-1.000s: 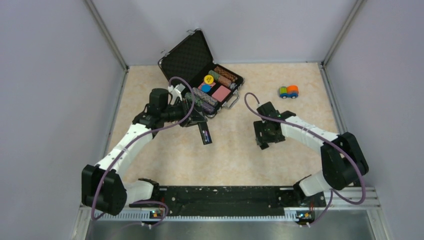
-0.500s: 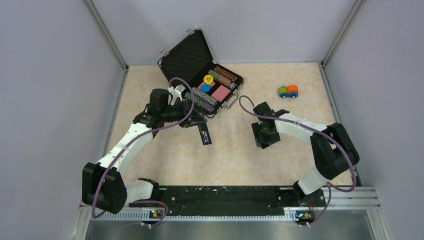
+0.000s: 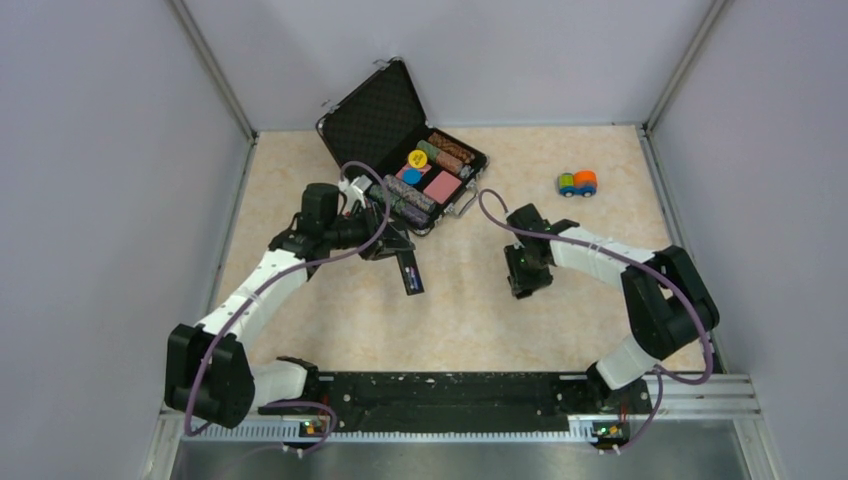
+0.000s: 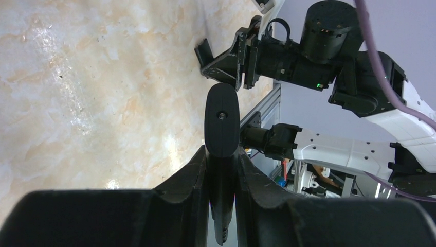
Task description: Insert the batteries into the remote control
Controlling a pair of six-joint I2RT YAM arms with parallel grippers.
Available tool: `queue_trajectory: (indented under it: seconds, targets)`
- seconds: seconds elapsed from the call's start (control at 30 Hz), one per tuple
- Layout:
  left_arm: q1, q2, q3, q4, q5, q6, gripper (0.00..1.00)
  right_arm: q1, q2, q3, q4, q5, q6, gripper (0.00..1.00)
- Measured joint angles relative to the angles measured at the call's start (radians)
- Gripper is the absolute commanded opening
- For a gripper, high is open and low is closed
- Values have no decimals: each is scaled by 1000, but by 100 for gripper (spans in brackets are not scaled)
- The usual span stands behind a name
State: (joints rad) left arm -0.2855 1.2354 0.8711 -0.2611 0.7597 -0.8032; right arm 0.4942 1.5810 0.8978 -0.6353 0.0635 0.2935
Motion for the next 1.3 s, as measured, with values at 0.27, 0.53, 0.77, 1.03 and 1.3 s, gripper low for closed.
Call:
queue_trajectory:
  seconds: [0.27,0.53,0.77,1.03,1.3]
  targets:
    - [-8,0,-113,167,25,-48,0,18,-202,-50,66,-225,59,25]
    - [-93,-21,-173,339,-84,-80,0,207,-513,-59,222,-319,104,25]
    - [-200,-90,-173,399,-245,-12,0,394,-559,-58,252,-197,90,23]
    - [-303,-135,-173,419,-382,94,0,495,-514,-9,247,-51,51,23]
    - [-349,-177,-202,453,-486,132,0,535,-452,29,254,6,29,23]
